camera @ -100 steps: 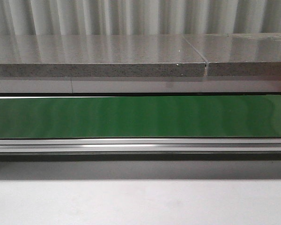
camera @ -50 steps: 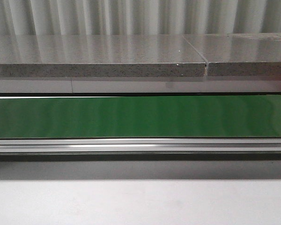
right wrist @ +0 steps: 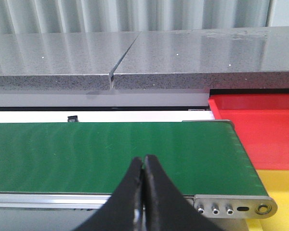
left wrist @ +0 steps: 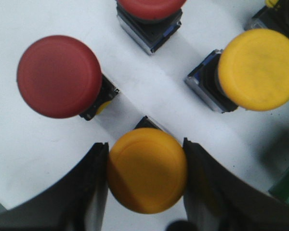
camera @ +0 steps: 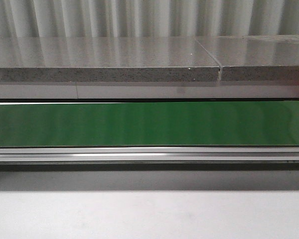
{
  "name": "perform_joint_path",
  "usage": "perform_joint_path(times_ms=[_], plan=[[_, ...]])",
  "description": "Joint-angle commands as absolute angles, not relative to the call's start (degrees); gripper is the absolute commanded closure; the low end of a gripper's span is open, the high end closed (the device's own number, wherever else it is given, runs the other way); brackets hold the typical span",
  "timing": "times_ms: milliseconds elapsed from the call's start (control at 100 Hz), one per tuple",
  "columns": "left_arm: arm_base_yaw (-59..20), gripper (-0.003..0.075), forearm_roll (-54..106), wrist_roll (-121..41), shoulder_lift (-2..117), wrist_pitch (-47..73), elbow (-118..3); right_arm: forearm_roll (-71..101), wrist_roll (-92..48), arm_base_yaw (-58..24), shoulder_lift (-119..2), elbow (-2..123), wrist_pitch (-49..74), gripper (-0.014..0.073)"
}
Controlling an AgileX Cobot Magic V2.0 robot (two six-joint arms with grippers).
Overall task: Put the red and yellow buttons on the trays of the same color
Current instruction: 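Grasp the yellow button with the left gripper and set it on the belt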
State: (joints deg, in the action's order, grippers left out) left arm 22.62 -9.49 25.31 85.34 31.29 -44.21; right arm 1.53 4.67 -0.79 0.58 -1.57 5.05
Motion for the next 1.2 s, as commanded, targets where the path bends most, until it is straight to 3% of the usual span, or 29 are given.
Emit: perform_joint_path(times_ms=[0,530,760,1190], plan=[[22.9,0.0743,-9.8,24.6,83.0,29.8,-46.0,0.9,4.8,-0.8,0.5,-1.6,0.3,0.0661],[22.5,0.0740,-2.9,15.5,61.7,37.0,-49.9,0.9,4.8,-0.8,0.5,-1.6,0.3,0.0661],[16.0,0.0740,1.0,9.3,64.0,40.1,-56.5,0.9,4.8,-0.8,0.5,-1.6,0.3,0.0661],[4.8,0.0740,1.1,8.2,78.6,41.4,-62.5,0.9,4.8,-0.8,0.5,-1.6,0.3,0.0661]])
